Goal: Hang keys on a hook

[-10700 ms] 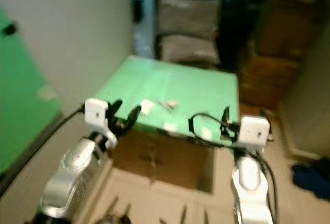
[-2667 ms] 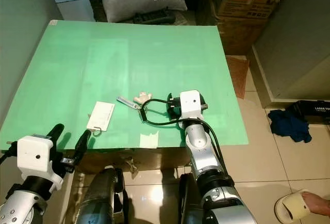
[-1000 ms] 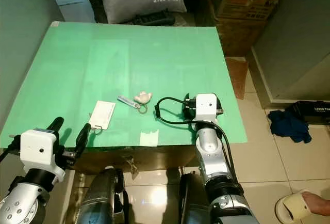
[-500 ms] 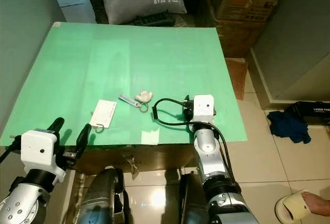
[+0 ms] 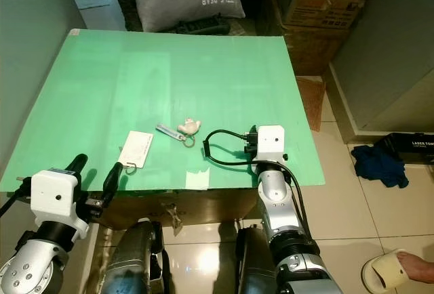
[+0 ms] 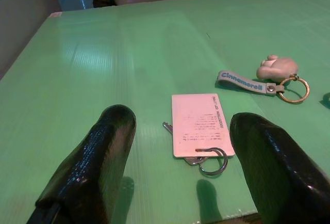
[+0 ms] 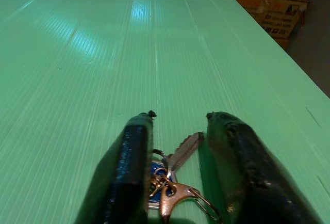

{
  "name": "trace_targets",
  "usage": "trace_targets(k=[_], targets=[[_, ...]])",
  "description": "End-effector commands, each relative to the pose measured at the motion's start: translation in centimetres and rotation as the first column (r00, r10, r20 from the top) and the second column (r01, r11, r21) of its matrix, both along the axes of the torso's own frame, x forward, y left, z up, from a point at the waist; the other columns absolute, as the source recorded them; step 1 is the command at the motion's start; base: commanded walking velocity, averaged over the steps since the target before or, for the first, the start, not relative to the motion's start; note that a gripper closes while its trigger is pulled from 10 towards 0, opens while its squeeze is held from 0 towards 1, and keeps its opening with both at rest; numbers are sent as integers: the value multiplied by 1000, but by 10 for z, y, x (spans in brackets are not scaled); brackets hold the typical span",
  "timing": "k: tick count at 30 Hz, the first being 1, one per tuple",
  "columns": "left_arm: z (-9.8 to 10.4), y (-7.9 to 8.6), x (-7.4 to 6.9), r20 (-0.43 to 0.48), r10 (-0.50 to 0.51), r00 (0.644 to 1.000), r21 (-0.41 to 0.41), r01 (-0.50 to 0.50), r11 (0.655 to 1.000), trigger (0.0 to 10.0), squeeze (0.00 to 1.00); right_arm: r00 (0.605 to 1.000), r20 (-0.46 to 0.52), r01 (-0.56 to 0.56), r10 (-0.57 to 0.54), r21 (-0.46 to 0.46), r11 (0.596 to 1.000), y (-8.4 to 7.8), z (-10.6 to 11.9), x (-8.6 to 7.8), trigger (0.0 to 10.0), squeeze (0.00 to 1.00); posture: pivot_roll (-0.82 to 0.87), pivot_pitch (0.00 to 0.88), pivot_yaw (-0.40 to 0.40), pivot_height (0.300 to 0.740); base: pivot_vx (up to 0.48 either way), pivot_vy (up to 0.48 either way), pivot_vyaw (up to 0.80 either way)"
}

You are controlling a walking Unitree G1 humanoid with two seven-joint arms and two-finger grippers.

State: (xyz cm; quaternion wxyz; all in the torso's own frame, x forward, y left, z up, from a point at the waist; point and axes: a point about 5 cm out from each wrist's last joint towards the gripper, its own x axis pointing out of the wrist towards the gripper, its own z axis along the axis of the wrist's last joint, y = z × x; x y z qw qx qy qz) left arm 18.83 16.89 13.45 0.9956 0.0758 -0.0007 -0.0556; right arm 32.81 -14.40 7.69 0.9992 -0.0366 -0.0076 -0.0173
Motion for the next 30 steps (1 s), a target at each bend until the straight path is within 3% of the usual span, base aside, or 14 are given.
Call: trace_targets(k=[1,11,17,23,28,30], targets=[[-5,0,-1,-21,4,1000,7,-4,1000,10000,0,999,-47,25,-24,12,1000,-7,-12,-7,0,0,202,246,-26,646,0,0,0],[-6,-2,4,-15,-7,1000,3,7,1000,10000,0,999,-43,22,-21,24,999,-8,-12,-7,0,0,187,241,-22,646,0,0,0],[-6,-4,14,1,-17,1000,-5,17,1000,10000,0,1000,-21,3,-2,31,1000,-3,-6,-3,0,0,165,219,-21,646,0,0,0],[-6,-9,28,23,-38,999,-17,38,999,10000,0,1000,25,-2,2,28,1000,-3,9,5,0,0,134,172,-23,646,0,0,0],[-3,-20,53,70,-67,995,-44,71,997,10000,0,993,120,-21,17,36,999,-2,37,16,0,0,80,86,-26,646,0,0,0],[-3,-21,57,78,-72,994,-46,76,996,10000,0,991,134,-24,19,36,999,-2,42,18,0,0,76,81,-26,646,0,0,0]])
